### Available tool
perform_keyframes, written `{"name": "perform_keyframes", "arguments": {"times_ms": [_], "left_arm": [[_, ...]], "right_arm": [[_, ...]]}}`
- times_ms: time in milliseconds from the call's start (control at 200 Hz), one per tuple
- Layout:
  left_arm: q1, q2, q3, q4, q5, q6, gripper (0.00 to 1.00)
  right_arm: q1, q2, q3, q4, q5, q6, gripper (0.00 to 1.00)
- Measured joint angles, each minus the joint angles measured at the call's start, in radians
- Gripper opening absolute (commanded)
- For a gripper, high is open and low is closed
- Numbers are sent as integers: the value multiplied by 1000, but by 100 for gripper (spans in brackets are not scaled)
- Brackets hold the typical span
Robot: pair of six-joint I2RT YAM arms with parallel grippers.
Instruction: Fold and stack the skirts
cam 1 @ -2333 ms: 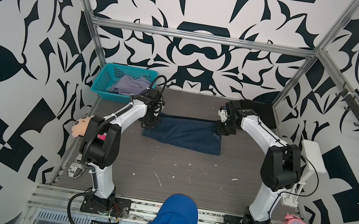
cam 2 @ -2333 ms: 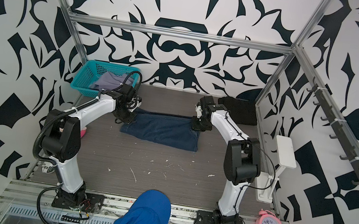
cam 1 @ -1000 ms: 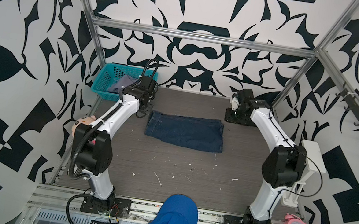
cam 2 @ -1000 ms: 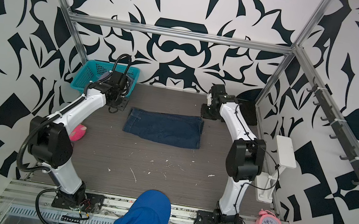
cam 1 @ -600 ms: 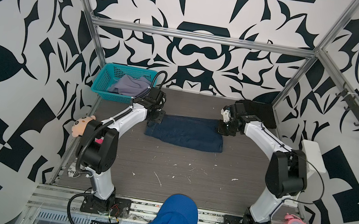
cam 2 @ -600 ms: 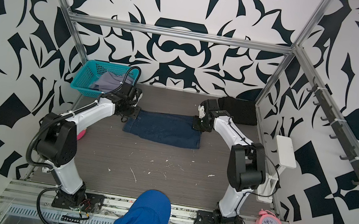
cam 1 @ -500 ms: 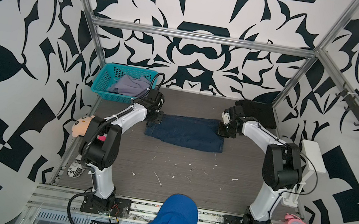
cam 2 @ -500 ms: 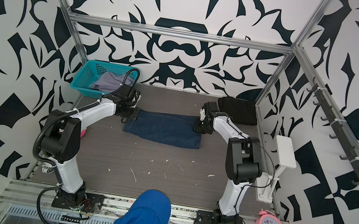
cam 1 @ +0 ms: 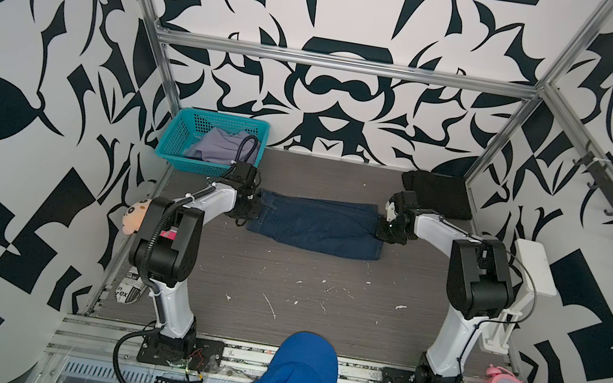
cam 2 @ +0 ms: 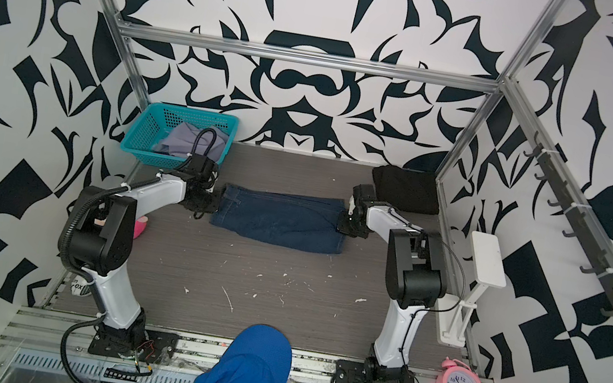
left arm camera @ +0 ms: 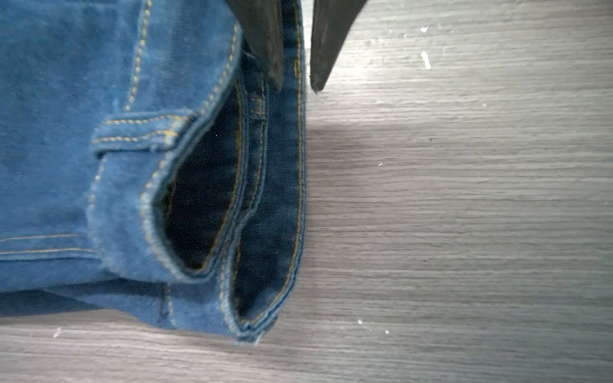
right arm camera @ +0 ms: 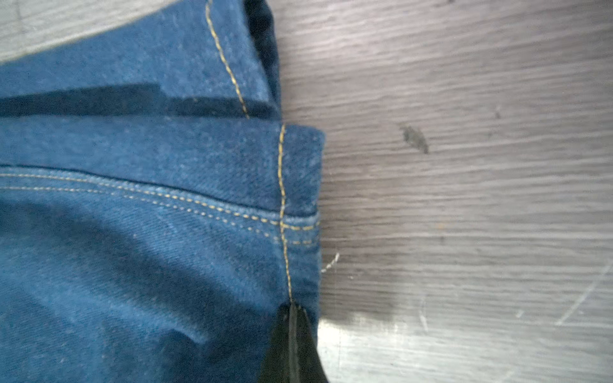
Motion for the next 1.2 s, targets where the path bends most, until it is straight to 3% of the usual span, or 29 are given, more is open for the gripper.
{"name": "perform_keyframes", "arguments": {"times_ms": [220,260,295,340,465,790,970,1110,1200], "left_arm": [[-10,-137,6,-7,7,-29,27],[-14,-174,15,-6,9,-29,33],[-18,-199,24,-3,13,-27,47],[-22,-228,33,8,22,-36,62],[-16,-263,50,56,71,-30,78],[62,18,219,43,198,-35,79],[58,147,245,32,240,-24,72],[57,217,291,27,282,-12,57],[57,238,320,25,306,-16,39]], "right_arm": [[0,-183,3,-34,-21,1,0],[0,-225,8,-33,-28,3,7],[0,-256,13,-28,-34,8,13],[-2,-283,19,-16,-39,15,29],[-19,-276,55,7,-48,46,51],[-66,29,200,-12,-51,70,56],[-66,114,229,-61,-75,55,50],[-66,145,259,-66,-106,50,22],[-66,146,264,-74,-118,40,2]]}}
